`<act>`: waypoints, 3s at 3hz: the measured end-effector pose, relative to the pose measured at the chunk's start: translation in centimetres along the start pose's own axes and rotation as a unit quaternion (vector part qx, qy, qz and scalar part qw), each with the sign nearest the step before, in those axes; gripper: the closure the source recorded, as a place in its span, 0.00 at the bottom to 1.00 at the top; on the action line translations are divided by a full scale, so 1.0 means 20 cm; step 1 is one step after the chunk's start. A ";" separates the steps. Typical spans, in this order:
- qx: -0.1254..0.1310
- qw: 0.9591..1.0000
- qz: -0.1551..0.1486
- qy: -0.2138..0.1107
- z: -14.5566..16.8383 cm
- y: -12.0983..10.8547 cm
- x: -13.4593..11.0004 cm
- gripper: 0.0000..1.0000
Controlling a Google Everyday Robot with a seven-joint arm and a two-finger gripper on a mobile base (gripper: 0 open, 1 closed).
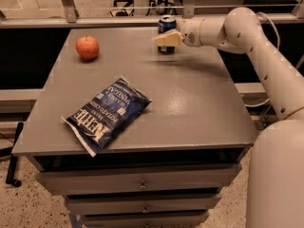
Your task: Move pepsi can near apple
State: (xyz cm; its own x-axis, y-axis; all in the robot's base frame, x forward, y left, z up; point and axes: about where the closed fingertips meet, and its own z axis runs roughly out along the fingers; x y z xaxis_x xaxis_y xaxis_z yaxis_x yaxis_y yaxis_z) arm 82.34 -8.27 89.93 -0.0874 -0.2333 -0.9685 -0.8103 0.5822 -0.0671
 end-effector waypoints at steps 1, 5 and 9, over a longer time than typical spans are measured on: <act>0.001 1.000 0.002 -0.005 0.02 -0.02 0.03 0.47; -0.018 0.999 -0.041 -0.015 -0.16 0.10 -0.21 1.00; -0.134 0.989 -0.061 -0.002 0.49 0.57 -0.26 1.00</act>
Offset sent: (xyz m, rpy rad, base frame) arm -0.0234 -0.0413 0.0307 -0.0037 -0.1135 -0.0178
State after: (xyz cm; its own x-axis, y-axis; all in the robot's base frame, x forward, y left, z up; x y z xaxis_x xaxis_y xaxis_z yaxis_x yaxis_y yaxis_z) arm 79.35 7.22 91.80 0.0226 -0.2852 -0.9582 -0.9391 0.3226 -0.1182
